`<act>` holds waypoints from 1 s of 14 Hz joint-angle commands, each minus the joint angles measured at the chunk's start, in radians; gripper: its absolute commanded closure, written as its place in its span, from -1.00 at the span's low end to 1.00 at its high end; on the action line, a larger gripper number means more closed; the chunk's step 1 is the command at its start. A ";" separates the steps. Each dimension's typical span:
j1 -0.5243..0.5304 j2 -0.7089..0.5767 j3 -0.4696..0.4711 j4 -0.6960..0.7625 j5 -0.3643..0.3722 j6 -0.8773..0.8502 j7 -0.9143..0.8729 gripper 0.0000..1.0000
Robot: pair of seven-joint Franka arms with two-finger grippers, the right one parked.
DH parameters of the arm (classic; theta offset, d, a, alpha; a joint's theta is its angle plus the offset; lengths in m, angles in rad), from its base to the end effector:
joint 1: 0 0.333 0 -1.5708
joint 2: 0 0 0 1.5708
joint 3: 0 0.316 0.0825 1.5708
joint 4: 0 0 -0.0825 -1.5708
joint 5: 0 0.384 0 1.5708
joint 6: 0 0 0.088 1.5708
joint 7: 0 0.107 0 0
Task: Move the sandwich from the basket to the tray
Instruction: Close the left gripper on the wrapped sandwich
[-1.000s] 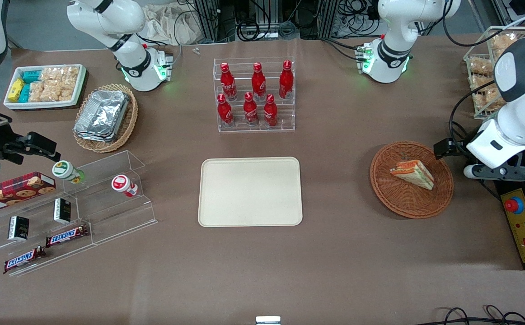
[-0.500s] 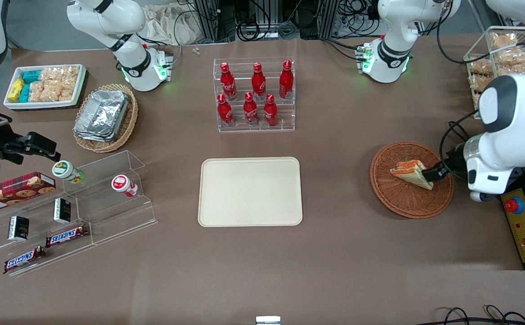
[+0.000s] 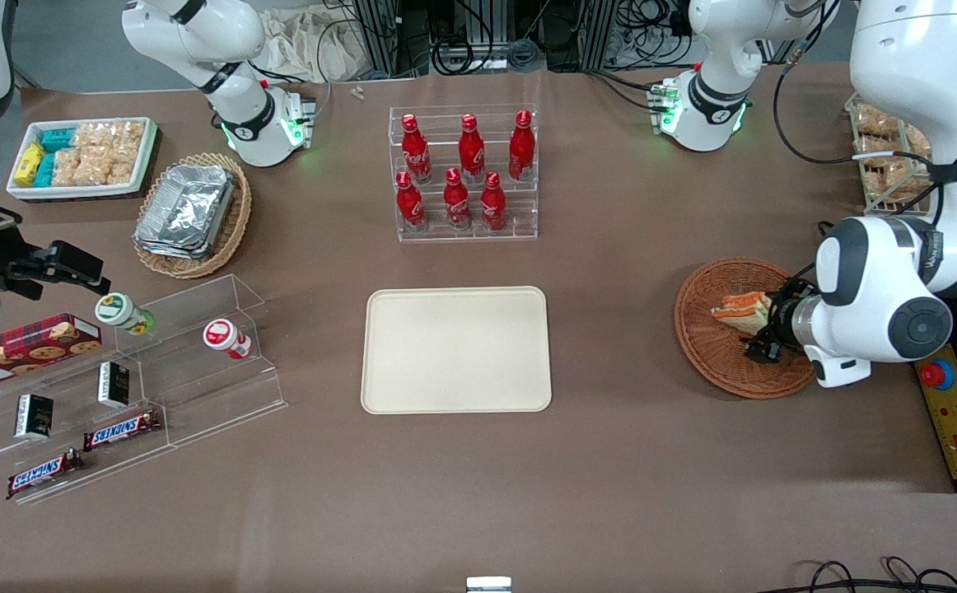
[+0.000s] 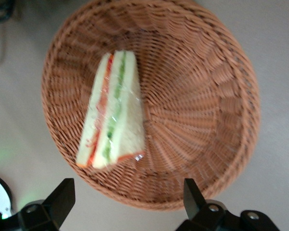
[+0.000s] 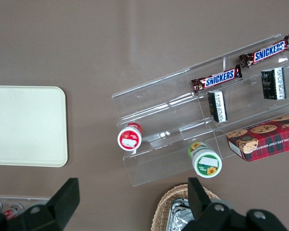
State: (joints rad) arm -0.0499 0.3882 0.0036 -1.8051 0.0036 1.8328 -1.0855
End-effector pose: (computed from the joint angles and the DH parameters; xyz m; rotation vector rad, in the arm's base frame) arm 0.6000 -0.0276 0.3062 -2.5283 -1.4436 0.4441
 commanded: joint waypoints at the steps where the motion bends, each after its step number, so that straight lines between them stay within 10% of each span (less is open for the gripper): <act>1: -0.010 -0.032 0.009 -0.074 0.038 0.057 -0.028 -1.00; 12: -0.007 0.001 0.015 -0.185 0.065 0.134 -0.033 -0.87; 14: -0.005 0.006 0.015 -0.177 0.065 0.137 -0.040 0.83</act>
State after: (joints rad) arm -0.0491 0.3937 0.0126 -1.9779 0.0536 1.9510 -1.0977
